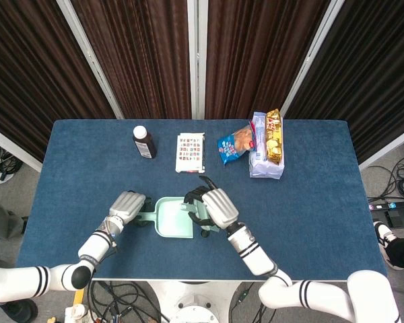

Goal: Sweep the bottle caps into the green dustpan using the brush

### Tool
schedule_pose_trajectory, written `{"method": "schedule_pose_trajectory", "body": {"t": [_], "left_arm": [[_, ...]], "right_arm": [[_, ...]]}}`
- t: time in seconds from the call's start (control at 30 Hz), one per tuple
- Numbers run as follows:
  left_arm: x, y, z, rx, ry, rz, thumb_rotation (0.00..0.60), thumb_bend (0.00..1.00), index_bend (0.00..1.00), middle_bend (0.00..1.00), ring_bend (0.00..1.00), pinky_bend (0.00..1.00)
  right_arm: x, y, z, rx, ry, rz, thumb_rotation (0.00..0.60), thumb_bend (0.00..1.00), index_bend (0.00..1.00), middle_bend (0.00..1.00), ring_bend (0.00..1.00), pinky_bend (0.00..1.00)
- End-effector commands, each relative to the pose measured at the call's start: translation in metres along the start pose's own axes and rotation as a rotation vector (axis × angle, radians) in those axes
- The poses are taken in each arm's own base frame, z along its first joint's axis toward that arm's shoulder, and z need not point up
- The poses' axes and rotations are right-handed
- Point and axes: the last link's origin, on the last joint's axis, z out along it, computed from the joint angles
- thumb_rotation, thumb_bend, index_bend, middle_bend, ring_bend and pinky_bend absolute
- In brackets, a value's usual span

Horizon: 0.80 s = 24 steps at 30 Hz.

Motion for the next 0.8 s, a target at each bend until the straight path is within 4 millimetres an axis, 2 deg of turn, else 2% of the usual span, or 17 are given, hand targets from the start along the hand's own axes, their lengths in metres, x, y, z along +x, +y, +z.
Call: {"method": "schedule_pose_trajectory", "body": {"t": [0.03, 0.17, 0.43, 0.8], "left_arm": [[0.0, 0.004, 0.005, -0.002, -0.003, 0.001, 0.6, 0.39, 0.61, 0.58, 0.41, 0.26], [-0.001, 0.009, 0.009, -0.003, -0.015, 0.006, 0.6, 0.39, 0.61, 0.58, 0.41, 0.26], [0.0, 0.013, 0.012, -0.002, -0.012, 0.026, 0.6, 0.39, 0.61, 0.58, 0.41, 0.26], [-0.005, 0.017, 0.009, -0.024, -0.026, 0.044, 0.6, 0.39, 0.61, 0.58, 0.41, 0.26]], "right_arm": [[0.023, 0.013, 0.008, 0.006, -0.064, -0.03, 0.6, 0.56, 0.77, 0.67, 0.34, 0.06], [0.022, 0.017, 0.014, 0.042, -0.124, -0.064, 0.6, 0.57, 0.77, 0.67, 0.33, 0.05], [-0.005, 0.019, 0.026, 0.113, -0.19, -0.041, 0.6, 0.58, 0.77, 0.67, 0.33, 0.04], [-0.037, -0.004, 0.029, 0.189, -0.199, 0.084, 0.6, 0.59, 0.77, 0.67, 0.33, 0.04]]}}
